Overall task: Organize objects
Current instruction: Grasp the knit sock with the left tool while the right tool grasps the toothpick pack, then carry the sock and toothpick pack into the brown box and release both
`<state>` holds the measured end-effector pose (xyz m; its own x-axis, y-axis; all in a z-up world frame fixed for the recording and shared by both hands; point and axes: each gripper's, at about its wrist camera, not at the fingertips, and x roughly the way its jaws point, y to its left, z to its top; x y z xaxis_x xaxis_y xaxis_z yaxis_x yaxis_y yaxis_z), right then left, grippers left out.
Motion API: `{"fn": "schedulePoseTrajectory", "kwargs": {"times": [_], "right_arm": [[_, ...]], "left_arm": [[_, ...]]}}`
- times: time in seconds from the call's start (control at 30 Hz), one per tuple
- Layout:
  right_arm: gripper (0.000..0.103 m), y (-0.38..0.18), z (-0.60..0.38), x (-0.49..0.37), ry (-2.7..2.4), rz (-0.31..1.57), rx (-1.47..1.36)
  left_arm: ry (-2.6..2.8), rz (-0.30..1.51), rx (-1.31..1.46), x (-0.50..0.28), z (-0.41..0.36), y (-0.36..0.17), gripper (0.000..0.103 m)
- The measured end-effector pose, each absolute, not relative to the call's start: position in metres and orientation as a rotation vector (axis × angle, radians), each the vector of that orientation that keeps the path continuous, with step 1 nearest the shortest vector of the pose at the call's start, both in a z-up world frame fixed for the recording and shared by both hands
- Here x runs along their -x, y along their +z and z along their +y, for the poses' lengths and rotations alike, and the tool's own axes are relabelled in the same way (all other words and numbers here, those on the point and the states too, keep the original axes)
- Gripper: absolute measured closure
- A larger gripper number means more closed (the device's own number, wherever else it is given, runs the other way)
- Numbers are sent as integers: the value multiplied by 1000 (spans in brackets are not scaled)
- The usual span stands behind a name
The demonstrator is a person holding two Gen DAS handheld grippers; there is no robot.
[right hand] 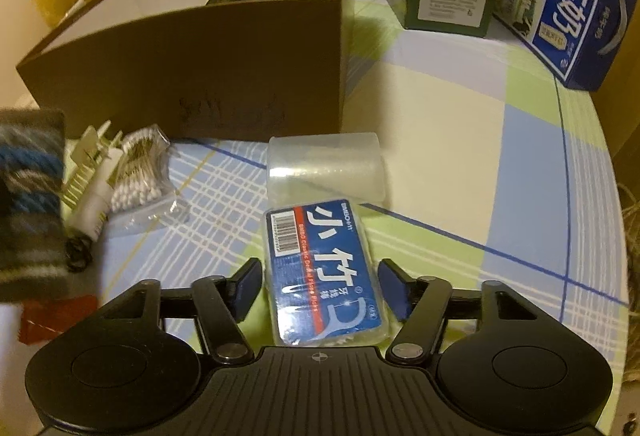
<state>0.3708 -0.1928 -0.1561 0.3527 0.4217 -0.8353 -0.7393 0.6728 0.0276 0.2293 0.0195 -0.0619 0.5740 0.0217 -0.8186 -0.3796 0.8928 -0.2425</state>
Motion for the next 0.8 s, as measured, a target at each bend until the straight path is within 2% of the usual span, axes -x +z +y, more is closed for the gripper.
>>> {"fn": "schedulePoseTrajectory", "kwargs": {"times": [0.3,0.8], "right_arm": [[46,-145,-205,-355,807,978,328],[46,-75,-200,-322,903,892,153]], "left_arm": [[281,907,427,-213,29,-53,94],[260,826,413,-202,40,-22,94]]}}
